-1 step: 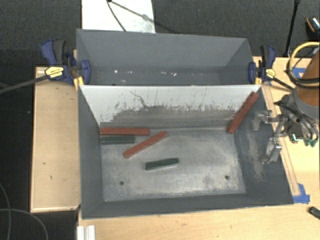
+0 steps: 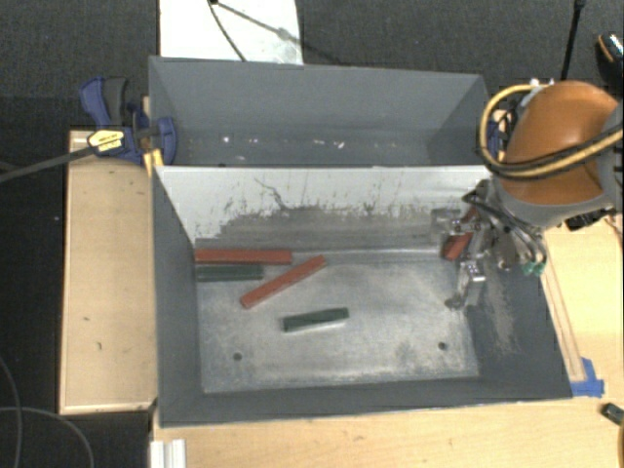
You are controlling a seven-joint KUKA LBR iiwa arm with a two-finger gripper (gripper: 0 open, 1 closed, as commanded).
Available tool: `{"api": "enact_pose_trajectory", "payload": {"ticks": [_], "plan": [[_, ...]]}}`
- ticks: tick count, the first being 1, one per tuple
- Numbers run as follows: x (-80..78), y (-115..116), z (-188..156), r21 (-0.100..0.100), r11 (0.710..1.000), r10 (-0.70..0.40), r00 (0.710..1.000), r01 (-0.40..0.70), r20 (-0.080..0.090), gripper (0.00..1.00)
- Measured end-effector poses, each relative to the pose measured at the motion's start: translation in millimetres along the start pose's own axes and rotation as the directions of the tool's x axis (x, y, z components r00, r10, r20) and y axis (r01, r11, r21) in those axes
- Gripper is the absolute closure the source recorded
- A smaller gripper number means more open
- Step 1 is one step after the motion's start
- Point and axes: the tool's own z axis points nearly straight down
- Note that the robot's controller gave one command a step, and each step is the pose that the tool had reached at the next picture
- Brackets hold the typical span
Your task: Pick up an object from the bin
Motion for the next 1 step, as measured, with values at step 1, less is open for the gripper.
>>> {"api": "enact_pose_trajectory", "payload": {"ticks": [1], "plan": [[-12.0, 68.6, 106.0, -0.001, 0.998, -0.059, 0.998, 0.059, -0.004, 0.00]]}}
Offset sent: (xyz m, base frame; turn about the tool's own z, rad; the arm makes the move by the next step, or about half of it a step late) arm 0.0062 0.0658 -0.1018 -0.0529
